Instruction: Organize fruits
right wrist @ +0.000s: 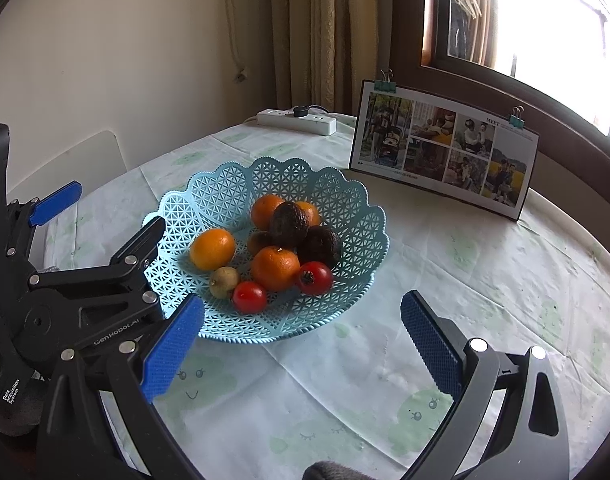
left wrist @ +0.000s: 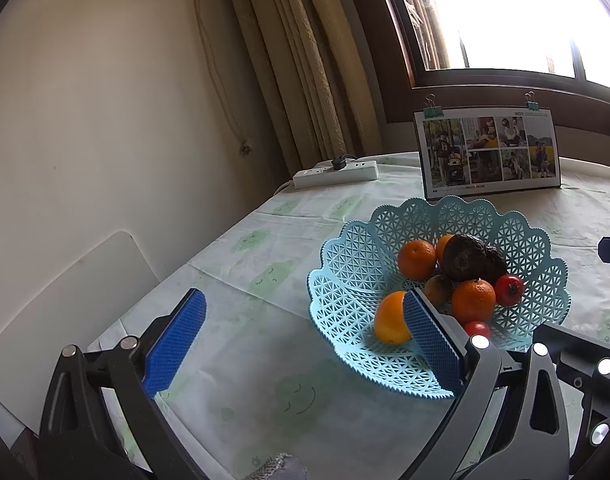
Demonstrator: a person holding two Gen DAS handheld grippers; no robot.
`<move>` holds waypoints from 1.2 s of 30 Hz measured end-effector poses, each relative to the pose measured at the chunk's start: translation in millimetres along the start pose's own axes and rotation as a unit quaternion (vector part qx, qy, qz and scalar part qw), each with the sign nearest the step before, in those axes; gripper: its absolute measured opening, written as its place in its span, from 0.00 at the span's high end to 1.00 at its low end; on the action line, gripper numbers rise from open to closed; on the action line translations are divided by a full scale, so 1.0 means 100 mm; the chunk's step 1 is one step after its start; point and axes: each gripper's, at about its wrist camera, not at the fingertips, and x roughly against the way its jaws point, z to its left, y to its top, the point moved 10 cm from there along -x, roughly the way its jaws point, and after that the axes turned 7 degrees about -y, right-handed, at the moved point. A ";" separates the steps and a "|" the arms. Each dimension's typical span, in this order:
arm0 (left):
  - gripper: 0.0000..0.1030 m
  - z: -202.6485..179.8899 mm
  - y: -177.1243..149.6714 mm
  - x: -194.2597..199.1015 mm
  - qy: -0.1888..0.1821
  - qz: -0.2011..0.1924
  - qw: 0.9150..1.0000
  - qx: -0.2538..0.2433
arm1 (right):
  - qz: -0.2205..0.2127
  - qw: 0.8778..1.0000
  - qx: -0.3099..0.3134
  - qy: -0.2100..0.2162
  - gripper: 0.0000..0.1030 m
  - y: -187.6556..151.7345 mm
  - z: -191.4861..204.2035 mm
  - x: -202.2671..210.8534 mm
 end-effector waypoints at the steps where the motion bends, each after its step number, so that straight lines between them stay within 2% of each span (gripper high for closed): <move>1: 0.03 0.00 0.00 0.00 0.000 0.000 1.000 0.000 | 0.001 1.000 0.000 -0.001 0.05 0.00 0.00 0.00; 26: 0.03 -0.04 0.00 0.04 0.002 0.002 1.000 -0.005 | 0.011 1.000 -0.005 -0.005 0.05 -0.04 -0.09 -0.09; 36: 0.03 -0.21 0.07 0.13 -0.006 -0.001 1.000 -0.017 | 0.010 0.999 -0.016 -0.027 0.05 -0.08 -0.32 -0.05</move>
